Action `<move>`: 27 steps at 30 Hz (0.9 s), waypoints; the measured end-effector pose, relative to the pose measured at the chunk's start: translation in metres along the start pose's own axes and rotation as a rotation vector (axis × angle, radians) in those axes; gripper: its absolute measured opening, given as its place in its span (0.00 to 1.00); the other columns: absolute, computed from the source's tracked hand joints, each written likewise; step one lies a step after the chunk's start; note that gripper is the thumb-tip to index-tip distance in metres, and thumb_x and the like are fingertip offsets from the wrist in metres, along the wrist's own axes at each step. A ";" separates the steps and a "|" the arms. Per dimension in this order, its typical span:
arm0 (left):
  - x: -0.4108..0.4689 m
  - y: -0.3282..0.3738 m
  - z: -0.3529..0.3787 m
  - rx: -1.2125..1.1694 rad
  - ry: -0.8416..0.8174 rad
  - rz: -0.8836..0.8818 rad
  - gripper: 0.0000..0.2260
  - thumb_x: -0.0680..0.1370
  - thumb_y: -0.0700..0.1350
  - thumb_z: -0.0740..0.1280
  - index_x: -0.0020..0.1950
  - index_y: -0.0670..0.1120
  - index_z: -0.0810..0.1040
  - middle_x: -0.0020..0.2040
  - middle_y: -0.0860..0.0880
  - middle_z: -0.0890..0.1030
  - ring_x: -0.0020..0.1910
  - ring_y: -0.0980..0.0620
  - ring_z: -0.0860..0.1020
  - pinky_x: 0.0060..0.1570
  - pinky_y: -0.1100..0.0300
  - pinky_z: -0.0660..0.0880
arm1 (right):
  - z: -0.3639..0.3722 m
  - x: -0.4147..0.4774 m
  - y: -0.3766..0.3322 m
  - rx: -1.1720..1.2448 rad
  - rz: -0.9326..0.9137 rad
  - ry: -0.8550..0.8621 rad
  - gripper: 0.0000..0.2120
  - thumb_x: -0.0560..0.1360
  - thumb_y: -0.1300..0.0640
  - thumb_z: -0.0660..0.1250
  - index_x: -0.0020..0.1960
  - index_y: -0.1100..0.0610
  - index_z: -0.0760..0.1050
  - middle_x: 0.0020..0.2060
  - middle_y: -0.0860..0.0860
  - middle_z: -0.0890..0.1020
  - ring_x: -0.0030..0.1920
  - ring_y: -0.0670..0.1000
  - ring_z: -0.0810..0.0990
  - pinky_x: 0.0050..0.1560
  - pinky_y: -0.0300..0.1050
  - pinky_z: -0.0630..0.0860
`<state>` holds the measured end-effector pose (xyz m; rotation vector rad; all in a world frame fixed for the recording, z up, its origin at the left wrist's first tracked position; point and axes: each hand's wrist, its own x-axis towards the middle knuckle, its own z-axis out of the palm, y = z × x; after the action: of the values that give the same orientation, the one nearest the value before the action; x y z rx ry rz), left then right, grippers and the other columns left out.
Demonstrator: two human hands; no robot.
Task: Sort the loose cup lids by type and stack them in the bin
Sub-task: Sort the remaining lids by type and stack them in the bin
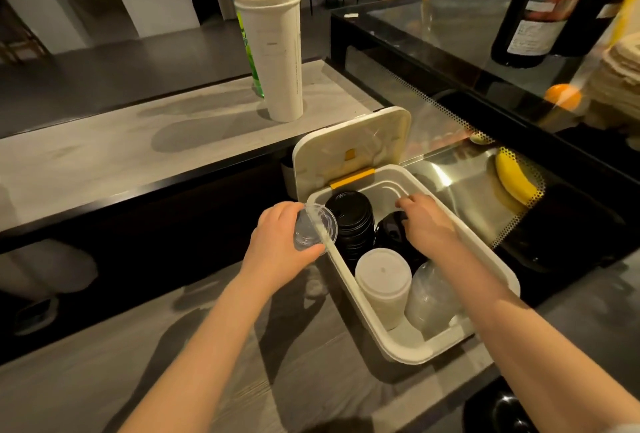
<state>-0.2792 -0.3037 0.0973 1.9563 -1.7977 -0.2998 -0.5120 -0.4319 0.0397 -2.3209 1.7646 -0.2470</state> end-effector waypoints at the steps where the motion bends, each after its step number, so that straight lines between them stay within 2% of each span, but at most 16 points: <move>1: 0.001 0.001 0.001 0.001 0.001 0.003 0.29 0.69 0.56 0.72 0.67 0.50 0.69 0.64 0.53 0.71 0.64 0.53 0.67 0.61 0.58 0.67 | -0.001 -0.001 0.001 0.009 -0.015 0.007 0.20 0.77 0.61 0.61 0.69 0.55 0.68 0.65 0.54 0.71 0.64 0.56 0.70 0.62 0.49 0.70; 4: 0.003 0.006 0.004 -0.005 0.017 0.015 0.29 0.69 0.55 0.72 0.67 0.49 0.68 0.64 0.52 0.70 0.63 0.53 0.66 0.60 0.61 0.65 | -0.008 -0.006 0.007 0.099 -0.029 -0.060 0.21 0.78 0.53 0.63 0.70 0.53 0.69 0.65 0.51 0.73 0.64 0.54 0.72 0.62 0.47 0.69; 7: 0.002 0.012 0.008 -0.041 0.010 0.019 0.30 0.69 0.54 0.73 0.68 0.48 0.68 0.63 0.52 0.68 0.62 0.55 0.66 0.58 0.65 0.63 | -0.010 -0.012 0.011 0.010 -0.051 -0.224 0.21 0.77 0.49 0.65 0.68 0.53 0.70 0.65 0.52 0.74 0.63 0.54 0.73 0.62 0.50 0.71; 10: 0.000 0.021 0.011 -0.121 -0.019 0.035 0.29 0.70 0.51 0.73 0.68 0.48 0.67 0.65 0.52 0.68 0.63 0.56 0.67 0.58 0.67 0.63 | -0.012 -0.015 0.010 -0.025 -0.050 -0.246 0.22 0.77 0.48 0.65 0.68 0.54 0.70 0.65 0.52 0.73 0.64 0.54 0.72 0.62 0.51 0.70; 12: -0.001 0.028 0.013 -0.179 -0.042 0.020 0.30 0.70 0.49 0.73 0.69 0.49 0.66 0.65 0.53 0.69 0.63 0.56 0.68 0.57 0.67 0.63 | -0.016 -0.018 0.004 -0.023 -0.082 -0.187 0.22 0.76 0.47 0.65 0.68 0.52 0.69 0.64 0.51 0.73 0.64 0.54 0.71 0.62 0.51 0.70; 13: -0.001 0.031 0.013 -0.193 -0.047 0.015 0.30 0.70 0.49 0.74 0.69 0.49 0.66 0.65 0.53 0.69 0.63 0.56 0.68 0.57 0.67 0.64 | -0.019 -0.022 -0.001 0.045 -0.103 -0.101 0.22 0.76 0.48 0.65 0.68 0.52 0.70 0.64 0.51 0.74 0.64 0.53 0.71 0.63 0.50 0.70; 15: -0.001 0.036 0.015 -0.188 -0.039 0.026 0.31 0.70 0.50 0.74 0.69 0.50 0.66 0.64 0.53 0.71 0.63 0.54 0.70 0.57 0.65 0.66 | -0.029 -0.033 -0.017 0.392 -0.107 0.070 0.20 0.76 0.50 0.67 0.66 0.54 0.73 0.61 0.50 0.77 0.62 0.50 0.74 0.61 0.45 0.71; 17: -0.002 0.043 0.017 -0.170 -0.009 0.059 0.33 0.69 0.52 0.75 0.70 0.50 0.65 0.64 0.52 0.72 0.64 0.52 0.70 0.60 0.62 0.68 | -0.043 -0.045 -0.037 0.780 -0.106 0.060 0.18 0.75 0.53 0.68 0.64 0.55 0.75 0.57 0.50 0.79 0.56 0.47 0.77 0.58 0.42 0.74; 18: -0.002 0.047 0.018 -0.174 0.006 0.079 0.34 0.68 0.53 0.75 0.70 0.49 0.64 0.65 0.52 0.72 0.64 0.52 0.70 0.60 0.62 0.68 | -0.050 -0.050 -0.045 0.869 -0.116 -0.007 0.18 0.75 0.53 0.68 0.64 0.54 0.74 0.56 0.50 0.79 0.54 0.45 0.78 0.56 0.39 0.75; 21: -0.006 0.060 0.020 -0.193 0.028 0.163 0.38 0.68 0.53 0.75 0.73 0.48 0.60 0.68 0.50 0.70 0.66 0.53 0.69 0.57 0.68 0.65 | -0.064 -0.058 -0.050 0.886 -0.151 -0.169 0.17 0.75 0.57 0.69 0.63 0.55 0.74 0.51 0.49 0.79 0.49 0.42 0.79 0.47 0.33 0.78; 25: -0.015 0.065 0.028 -0.262 -0.042 0.174 0.42 0.70 0.54 0.73 0.76 0.49 0.52 0.74 0.52 0.63 0.72 0.55 0.63 0.62 0.68 0.60 | -0.080 -0.066 -0.030 0.839 -0.078 -0.094 0.14 0.72 0.56 0.72 0.56 0.49 0.77 0.49 0.50 0.79 0.47 0.50 0.80 0.49 0.44 0.78; 27: -0.020 0.062 0.036 -0.185 -0.109 0.169 0.39 0.73 0.56 0.69 0.77 0.49 0.51 0.77 0.53 0.56 0.75 0.55 0.56 0.68 0.64 0.54 | -0.084 -0.072 -0.013 0.767 -0.016 -0.060 0.14 0.72 0.53 0.72 0.57 0.49 0.77 0.50 0.48 0.79 0.48 0.49 0.79 0.50 0.43 0.76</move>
<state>-0.3525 -0.2931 0.0919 1.6798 -1.9155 -0.5060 -0.5412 -0.3649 0.1235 -1.7560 1.2963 -0.7045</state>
